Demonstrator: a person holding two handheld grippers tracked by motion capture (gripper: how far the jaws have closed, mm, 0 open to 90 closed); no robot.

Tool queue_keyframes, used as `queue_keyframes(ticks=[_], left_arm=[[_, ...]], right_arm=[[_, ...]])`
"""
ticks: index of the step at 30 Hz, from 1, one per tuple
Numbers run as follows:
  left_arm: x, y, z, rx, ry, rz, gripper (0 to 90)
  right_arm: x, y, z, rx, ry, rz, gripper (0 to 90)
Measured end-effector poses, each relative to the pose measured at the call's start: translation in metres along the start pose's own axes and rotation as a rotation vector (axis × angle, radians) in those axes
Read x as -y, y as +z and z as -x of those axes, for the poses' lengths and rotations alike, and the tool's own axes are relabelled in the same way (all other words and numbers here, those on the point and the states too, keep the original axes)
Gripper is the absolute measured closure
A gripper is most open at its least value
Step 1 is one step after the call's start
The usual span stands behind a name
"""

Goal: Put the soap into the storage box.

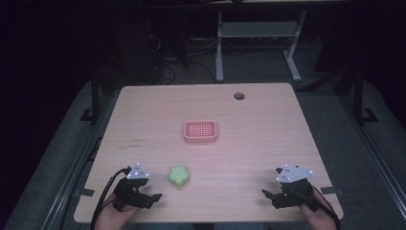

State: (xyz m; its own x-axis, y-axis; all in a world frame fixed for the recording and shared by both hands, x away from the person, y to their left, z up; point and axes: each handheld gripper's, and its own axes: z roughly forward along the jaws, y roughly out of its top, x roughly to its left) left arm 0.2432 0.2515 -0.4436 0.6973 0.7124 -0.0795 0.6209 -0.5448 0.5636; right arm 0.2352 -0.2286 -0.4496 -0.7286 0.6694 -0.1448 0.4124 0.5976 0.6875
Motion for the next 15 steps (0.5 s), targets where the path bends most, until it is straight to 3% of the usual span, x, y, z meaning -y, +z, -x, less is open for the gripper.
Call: queue_keyframes(ticks=[15], left_arm=[[-0.0059,0.0035,0.0056,0.026,0.011,0.005,21.3]], right_arm=[[-0.0002,0.0002,-0.0016,-0.003,0.001,-0.003,13.8]])
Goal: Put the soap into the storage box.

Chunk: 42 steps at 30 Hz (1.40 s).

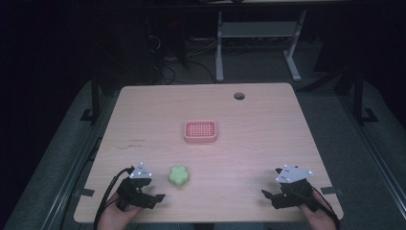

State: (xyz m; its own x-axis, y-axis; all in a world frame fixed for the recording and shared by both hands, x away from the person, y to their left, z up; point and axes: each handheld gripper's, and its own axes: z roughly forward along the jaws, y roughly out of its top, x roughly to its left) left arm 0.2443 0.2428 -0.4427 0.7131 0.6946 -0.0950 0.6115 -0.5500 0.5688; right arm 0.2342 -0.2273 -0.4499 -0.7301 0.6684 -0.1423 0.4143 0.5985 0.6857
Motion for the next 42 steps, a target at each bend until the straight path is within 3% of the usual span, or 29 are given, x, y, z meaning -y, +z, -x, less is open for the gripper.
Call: queue_keyframes(ticks=[6,15,32,42], left_arm=[[-0.011,-0.003,0.006,0.006,0.018,0.006,21.2],[-0.030,0.003,0.011,-0.007,0.049,-0.056,21.3],[-0.060,0.012,0.016,-0.027,0.081,-0.112,19.1],[-0.075,0.029,0.019,-0.037,0.090,-0.157,18.9]], right_arm=[[0.002,0.001,0.003,0.002,0.007,-0.002,13.8],[0.002,0.000,0.003,0.001,0.008,0.002,13.8],[0.002,0.000,0.002,-0.003,0.005,0.008,13.8],[0.001,-0.001,0.002,-0.008,0.003,0.013,13.8]])
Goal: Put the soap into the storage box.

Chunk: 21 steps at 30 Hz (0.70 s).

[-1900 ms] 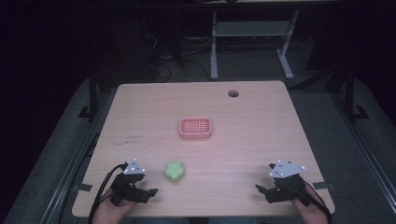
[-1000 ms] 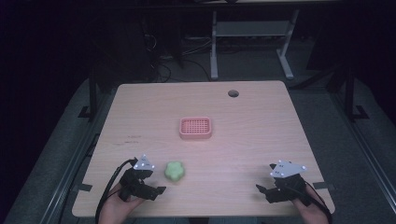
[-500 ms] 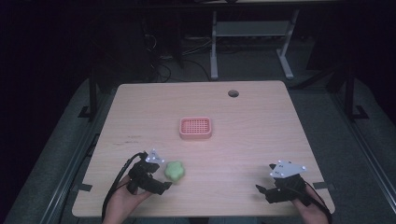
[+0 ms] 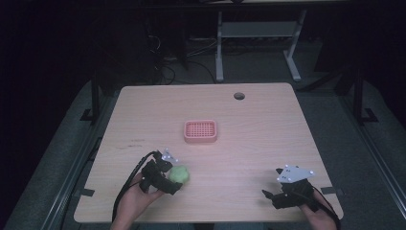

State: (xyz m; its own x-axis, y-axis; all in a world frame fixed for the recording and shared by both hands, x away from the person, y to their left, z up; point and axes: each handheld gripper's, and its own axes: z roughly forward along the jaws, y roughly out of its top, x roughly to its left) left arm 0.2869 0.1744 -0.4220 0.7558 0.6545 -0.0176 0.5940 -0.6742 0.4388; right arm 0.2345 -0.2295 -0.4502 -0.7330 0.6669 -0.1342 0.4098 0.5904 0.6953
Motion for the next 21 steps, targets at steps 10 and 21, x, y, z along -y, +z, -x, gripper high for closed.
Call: queue_keyframes(ticks=[10,21], left_arm=[[-0.017,0.014,-0.003,-0.018,0.012,-0.062,20.6],[-0.030,0.026,-0.002,-0.028,0.029,-0.120,24.4]], right_arm=[[0.000,-0.001,0.000,0.002,0.009,-0.001,13.8],[0.000,0.000,0.000,0.003,-0.004,0.001,13.8]])
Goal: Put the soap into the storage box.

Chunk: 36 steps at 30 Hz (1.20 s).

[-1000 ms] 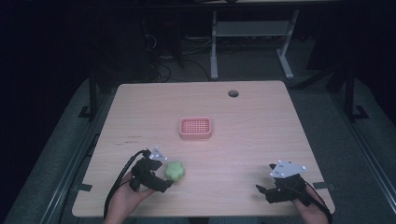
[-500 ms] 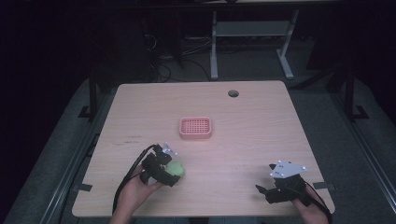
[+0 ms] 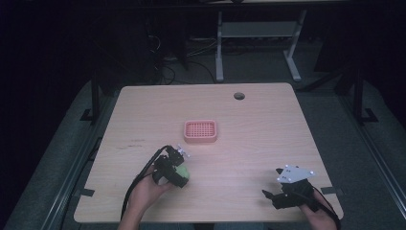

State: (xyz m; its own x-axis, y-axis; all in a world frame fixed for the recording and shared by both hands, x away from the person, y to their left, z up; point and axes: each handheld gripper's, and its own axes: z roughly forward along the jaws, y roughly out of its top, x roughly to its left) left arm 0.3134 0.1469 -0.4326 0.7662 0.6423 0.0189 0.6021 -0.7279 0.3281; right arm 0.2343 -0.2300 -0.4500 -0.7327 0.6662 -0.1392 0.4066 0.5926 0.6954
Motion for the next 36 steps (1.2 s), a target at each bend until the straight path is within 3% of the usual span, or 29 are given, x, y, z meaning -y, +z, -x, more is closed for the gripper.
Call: queue_keyframes(ticks=[14,18,22,25,33,36], left_arm=[[-0.001,0.002,0.002,-0.013,-0.001,-0.009,26.6],[-0.001,0.001,0.002,-0.007,-0.020,0.000,26.8],[-0.002,-0.008,-0.002,0.010,-0.030,0.023,26.8],[-0.003,-0.012,-0.003,-0.009,-0.028,0.026,26.8],[-0.011,-0.020,-0.004,-0.015,-0.016,0.030,26.8],[-0.015,-0.022,-0.007,0.016,-0.034,0.041,26.9]], right_arm=[[0.000,-0.001,0.000,0.001,0.007,-0.001,13.8],[0.000,-0.001,0.000,0.002,0.010,0.005,13.8],[0.000,-0.001,0.000,0.001,0.017,0.009,13.8],[0.000,-0.001,0.000,0.002,0.017,0.010,13.8],[0.000,-0.002,0.000,0.004,0.013,0.008,13.8],[0.000,-0.002,0.001,0.005,0.013,0.009,13.8]])
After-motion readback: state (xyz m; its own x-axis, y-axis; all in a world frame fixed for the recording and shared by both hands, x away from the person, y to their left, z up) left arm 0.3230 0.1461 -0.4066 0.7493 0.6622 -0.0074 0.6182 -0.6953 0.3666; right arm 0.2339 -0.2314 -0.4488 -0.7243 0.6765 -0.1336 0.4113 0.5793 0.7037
